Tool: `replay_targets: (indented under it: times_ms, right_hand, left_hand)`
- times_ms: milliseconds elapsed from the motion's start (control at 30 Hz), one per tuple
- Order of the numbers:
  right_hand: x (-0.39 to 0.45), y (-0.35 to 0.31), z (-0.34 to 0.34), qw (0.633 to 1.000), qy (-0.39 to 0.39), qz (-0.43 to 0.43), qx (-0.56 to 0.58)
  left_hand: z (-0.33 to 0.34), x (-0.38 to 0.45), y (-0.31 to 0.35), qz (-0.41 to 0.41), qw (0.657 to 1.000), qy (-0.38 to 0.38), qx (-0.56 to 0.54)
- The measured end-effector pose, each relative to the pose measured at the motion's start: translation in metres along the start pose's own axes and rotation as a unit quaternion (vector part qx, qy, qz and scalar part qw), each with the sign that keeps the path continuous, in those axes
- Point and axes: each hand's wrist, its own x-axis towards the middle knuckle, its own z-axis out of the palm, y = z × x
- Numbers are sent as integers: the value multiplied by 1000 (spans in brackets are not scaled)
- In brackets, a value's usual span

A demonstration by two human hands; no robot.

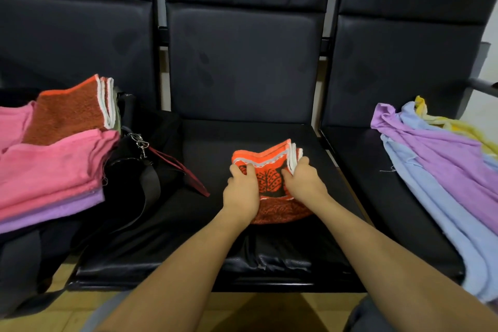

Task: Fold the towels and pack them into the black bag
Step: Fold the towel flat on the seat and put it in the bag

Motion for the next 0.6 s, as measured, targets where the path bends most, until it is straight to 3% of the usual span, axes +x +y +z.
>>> replay_targets:
  times_ms: [300,600]
  right_hand:
    - [-39,-72,-18,981,90,-162,50]
    - [-72,-183,-13,957,125,-247,83]
  left_hand:
    - [-88,-13,-37,1,986,148,83]
    - [-185,-12,-112,-18,962,223,154]
